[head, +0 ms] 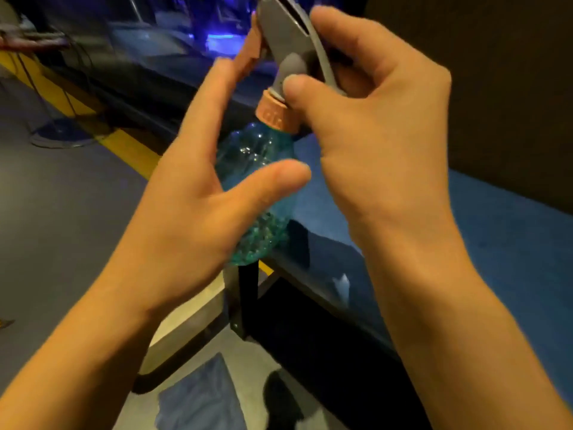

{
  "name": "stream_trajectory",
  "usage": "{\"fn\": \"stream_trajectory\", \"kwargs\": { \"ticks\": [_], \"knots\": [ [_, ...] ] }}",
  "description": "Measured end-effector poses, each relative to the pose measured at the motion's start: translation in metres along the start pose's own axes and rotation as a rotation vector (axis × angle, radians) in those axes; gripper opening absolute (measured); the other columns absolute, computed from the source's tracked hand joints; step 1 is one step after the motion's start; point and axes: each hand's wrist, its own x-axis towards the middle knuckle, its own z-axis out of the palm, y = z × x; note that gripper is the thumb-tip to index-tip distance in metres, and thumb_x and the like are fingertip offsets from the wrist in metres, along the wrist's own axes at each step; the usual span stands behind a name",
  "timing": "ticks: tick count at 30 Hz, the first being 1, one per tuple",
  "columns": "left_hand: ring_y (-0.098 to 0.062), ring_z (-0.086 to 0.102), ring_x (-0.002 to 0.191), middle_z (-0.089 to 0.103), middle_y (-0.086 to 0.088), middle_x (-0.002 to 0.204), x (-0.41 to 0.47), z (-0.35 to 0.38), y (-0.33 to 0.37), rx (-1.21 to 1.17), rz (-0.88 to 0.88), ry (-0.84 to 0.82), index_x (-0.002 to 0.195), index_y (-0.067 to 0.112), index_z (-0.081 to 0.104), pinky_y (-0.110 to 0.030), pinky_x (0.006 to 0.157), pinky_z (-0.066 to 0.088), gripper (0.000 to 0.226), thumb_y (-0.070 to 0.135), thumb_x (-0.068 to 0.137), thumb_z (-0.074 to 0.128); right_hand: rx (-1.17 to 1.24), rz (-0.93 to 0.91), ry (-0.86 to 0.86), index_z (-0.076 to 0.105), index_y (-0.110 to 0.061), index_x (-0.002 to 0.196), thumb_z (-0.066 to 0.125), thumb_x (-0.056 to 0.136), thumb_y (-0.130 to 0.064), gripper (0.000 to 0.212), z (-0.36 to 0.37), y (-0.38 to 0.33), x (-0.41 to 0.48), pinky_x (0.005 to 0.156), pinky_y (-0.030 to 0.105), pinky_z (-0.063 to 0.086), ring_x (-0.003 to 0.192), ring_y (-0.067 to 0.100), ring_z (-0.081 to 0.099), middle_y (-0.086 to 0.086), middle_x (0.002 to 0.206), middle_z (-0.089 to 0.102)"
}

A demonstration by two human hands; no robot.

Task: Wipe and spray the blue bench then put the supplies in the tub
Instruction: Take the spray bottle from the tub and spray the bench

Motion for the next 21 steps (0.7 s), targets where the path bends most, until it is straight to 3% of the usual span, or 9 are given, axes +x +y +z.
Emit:
{"fn": "stream_trajectory", "kwargs": {
  "ticks": [2, 4, 7, 9, 12, 15, 17, 19, 21],
  "knots": [
    [0.017, 0.023, 0.135, 0.023, 0.034, 0.147, -0.005, 0.014, 0.010, 0.002, -0.200, -0.073, 0.150, 0.035, 0.012, -0.005, 0.108, 0.027, 0.111, 0.056, 0.060, 0.074, -0.004, 0.031, 0.020, 0.061, -0.009, 0.123, 0.067, 0.080, -0.001, 0.045, -0.034, -0.013, 0.009, 0.087, 0.028, 0.057, 0.098, 0.008, 0.068, 0.002, 0.109, 0.071],
    [0.010, 0.028, 0.136, 0.025, 0.028, 0.148, -0.010, 0.036, 0.020, -0.038, -0.320, -0.167, 0.150, 0.036, 0.008, -0.019, 0.114, 0.030, 0.117, 0.042, 0.059, 0.083, 0.011, 0.080, 0.037, 0.063, -0.010, 0.121, 0.066, 0.079, 0.003, 0.044, -0.061, -0.022, 0.016, 0.086, 0.028, 0.058, 0.097, 0.009, 0.069, 0.000, 0.103, 0.071],
    [0.002, 0.046, 0.127, 0.041, 0.019, 0.142, -0.008, 0.072, 0.033, -0.122, -0.392, -0.256, 0.148, 0.033, 0.017, -0.023, 0.107, 0.040, 0.104, 0.023, 0.067, 0.080, -0.038, 0.110, 0.018, 0.064, -0.015, 0.117, 0.065, 0.078, 0.008, 0.045, -0.100, -0.032, 0.020, 0.083, 0.020, 0.057, 0.090, 0.000, 0.068, -0.007, 0.093, 0.069],
    [0.010, 0.055, 0.110, 0.054, 0.021, 0.125, -0.010, 0.090, 0.038, -0.149, -0.389, -0.281, 0.137, 0.032, 0.033, -0.010, 0.092, 0.047, 0.084, 0.025, 0.068, 0.080, -0.058, 0.135, -0.007, 0.063, -0.018, 0.114, 0.064, 0.080, 0.007, 0.043, -0.114, -0.033, 0.018, 0.071, 0.007, 0.052, 0.075, -0.011, 0.063, -0.014, 0.085, 0.066],
    [0.012, 0.060, 0.097, 0.059, 0.023, 0.109, -0.017, 0.115, 0.055, -0.215, -0.435, -0.352, 0.117, 0.038, 0.041, -0.014, 0.085, 0.051, 0.061, 0.029, 0.070, 0.078, -0.058, 0.181, -0.018, 0.064, -0.018, 0.106, 0.058, 0.085, 0.005, 0.032, -0.130, -0.035, 0.012, 0.058, 0.006, 0.046, 0.059, -0.007, 0.059, -0.010, 0.075, 0.063],
    [0.006, 0.066, 0.094, 0.064, 0.017, 0.107, -0.025, 0.129, 0.067, -0.353, -0.492, -0.362, 0.114, 0.033, 0.045, -0.019, 0.082, 0.055, 0.058, 0.024, 0.068, 0.080, -0.068, 0.162, -0.079, 0.062, -0.019, 0.101, 0.059, 0.085, 0.001, 0.026, -0.140, -0.036, 0.011, 0.060, 0.015, 0.047, 0.058, 0.002, 0.054, -0.006, 0.068, 0.061],
    [0.001, 0.067, 0.095, 0.065, 0.014, 0.108, -0.030, 0.133, 0.072, -0.432, -0.549, -0.362, 0.120, 0.029, 0.043, -0.022, 0.082, 0.055, 0.065, 0.026, 0.066, 0.080, -0.047, 0.179, -0.194, 0.061, -0.016, 0.109, 0.062, 0.086, -0.002, 0.028, -0.148, -0.037, 0.013, 0.061, 0.011, 0.046, 0.061, -0.001, 0.054, -0.006, 0.073, 0.062],
    [-0.003, 0.068, 0.099, 0.066, 0.013, 0.111, -0.033, 0.136, 0.077, -0.443, -0.589, -0.388, 0.121, 0.030, 0.043, -0.025, 0.085, 0.054, 0.061, 0.026, 0.071, 0.078, -0.087, 0.246, -0.375, 0.058, -0.018, 0.122, 0.064, 0.087, -0.009, 0.037, -0.156, -0.034, 0.018, 0.070, 0.012, 0.048, 0.073, 0.000, 0.056, 0.000, 0.087, 0.062],
    [-0.010, 0.068, 0.103, 0.068, 0.006, 0.114, -0.036, 0.141, 0.081, -0.487, -0.623, -0.415, 0.121, 0.026, 0.046, -0.033, 0.090, 0.054, 0.057, 0.025, 0.073, 0.077, -0.157, 0.360, -0.486, 0.059, -0.014, 0.123, 0.065, 0.087, -0.017, 0.037, -0.161, -0.031, 0.023, 0.084, 0.025, 0.056, 0.084, 0.012, 0.059, 0.008, 0.094, 0.061]
  ]
}}
